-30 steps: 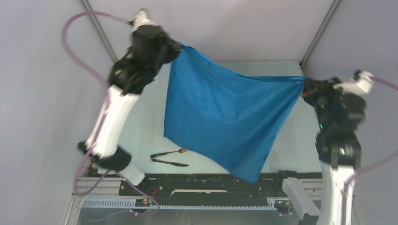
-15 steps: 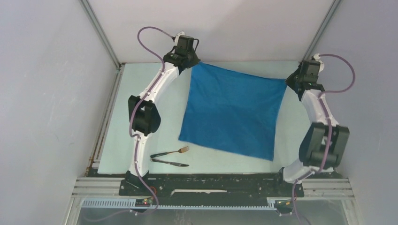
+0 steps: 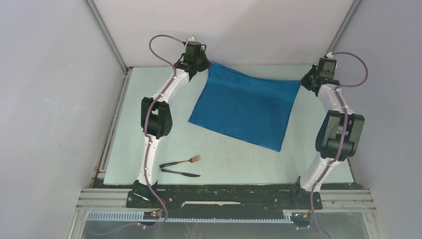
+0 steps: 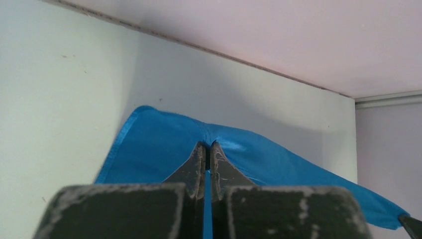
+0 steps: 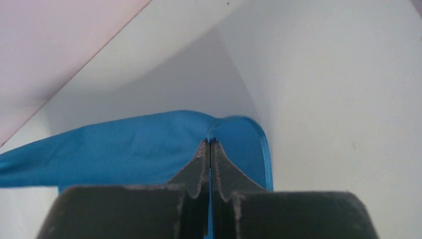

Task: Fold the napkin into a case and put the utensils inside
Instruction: Fold and flatten the napkin at the center of the board, then smooth out the rectangle-folded napkin at the center of the board.

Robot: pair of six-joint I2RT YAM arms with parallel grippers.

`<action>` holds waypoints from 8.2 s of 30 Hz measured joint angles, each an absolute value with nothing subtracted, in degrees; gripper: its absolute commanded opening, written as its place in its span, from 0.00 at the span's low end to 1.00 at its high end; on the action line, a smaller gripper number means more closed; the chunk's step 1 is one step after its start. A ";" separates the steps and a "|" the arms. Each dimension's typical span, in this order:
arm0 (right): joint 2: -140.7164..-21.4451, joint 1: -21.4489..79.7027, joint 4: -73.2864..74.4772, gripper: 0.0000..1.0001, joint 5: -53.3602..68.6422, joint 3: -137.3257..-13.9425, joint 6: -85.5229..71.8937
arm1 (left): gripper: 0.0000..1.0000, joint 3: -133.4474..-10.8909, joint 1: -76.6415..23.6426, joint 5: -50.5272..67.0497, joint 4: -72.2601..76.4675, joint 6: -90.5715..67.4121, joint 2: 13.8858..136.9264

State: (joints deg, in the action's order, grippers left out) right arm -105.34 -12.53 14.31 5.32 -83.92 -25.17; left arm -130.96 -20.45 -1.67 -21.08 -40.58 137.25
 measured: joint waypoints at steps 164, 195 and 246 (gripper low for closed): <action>-79.09 -5.39 29.19 0.80 21.45 -44.23 -25.58 | 0.49 -87.15 -15.99 11.00 -45.43 -30.98 116.75; -78.13 -10.57 28.12 0.88 21.91 -41.87 -24.67 | 0.49 -85.41 -15.57 11.16 -42.78 -31.62 117.99; -80.16 -5.82 20.99 1.00 28.42 -41.45 -25.69 | 0.63 -84.88 -15.73 9.32 -42.83 -30.72 115.00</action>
State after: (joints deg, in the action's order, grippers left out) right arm -80.16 -5.82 20.99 28.42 -41.45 -25.69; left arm -84.88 -15.73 9.32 -42.83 -30.72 115.00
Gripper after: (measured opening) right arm 0.991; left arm 0.605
